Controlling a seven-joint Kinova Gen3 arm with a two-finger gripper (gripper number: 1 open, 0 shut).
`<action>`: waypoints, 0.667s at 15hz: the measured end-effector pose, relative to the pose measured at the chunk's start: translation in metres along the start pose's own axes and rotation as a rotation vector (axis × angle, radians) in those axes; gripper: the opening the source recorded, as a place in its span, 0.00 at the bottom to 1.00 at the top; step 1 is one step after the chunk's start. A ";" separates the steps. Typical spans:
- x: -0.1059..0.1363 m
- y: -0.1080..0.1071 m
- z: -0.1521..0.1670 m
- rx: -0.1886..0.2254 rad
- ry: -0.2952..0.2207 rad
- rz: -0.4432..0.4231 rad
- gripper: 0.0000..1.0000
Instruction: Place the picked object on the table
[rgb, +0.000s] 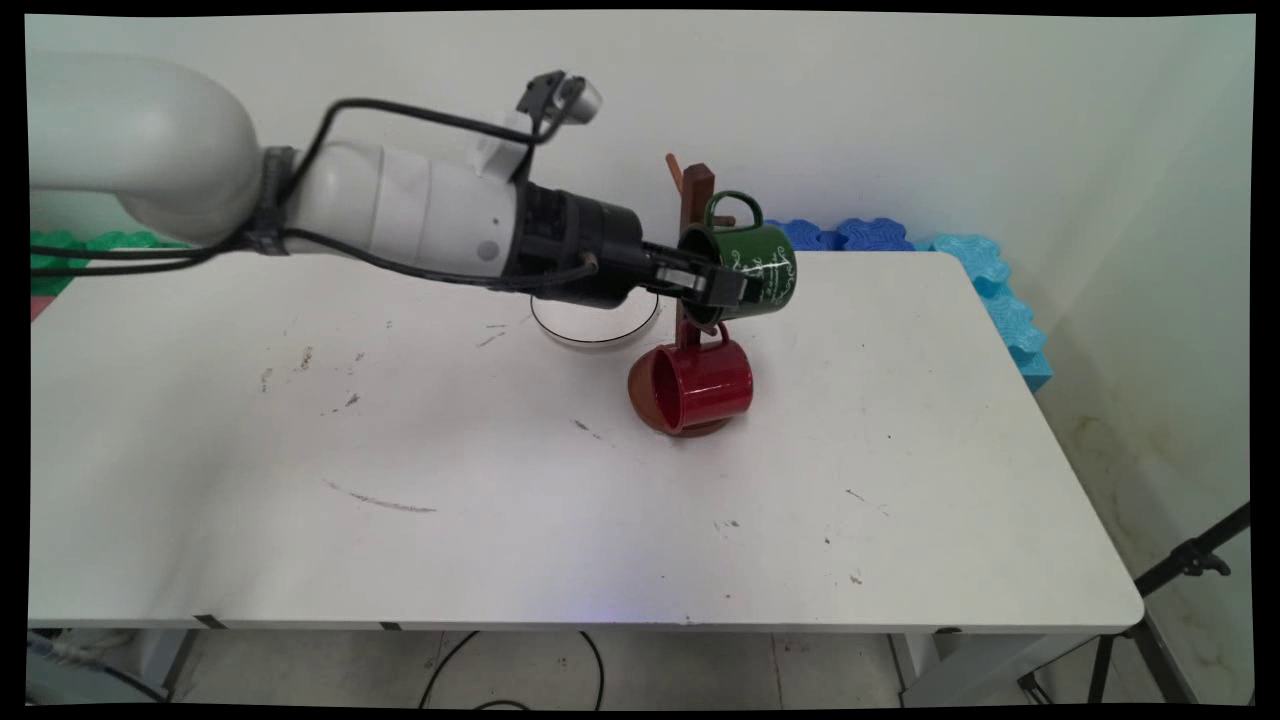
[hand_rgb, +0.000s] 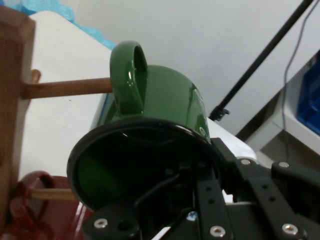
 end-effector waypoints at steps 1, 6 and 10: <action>0.002 0.004 -0.006 -0.009 -0.004 -0.002 0.00; 0.010 0.017 -0.033 -0.039 -0.043 0.022 0.00; 0.018 0.015 -0.051 -0.038 -0.098 0.059 0.00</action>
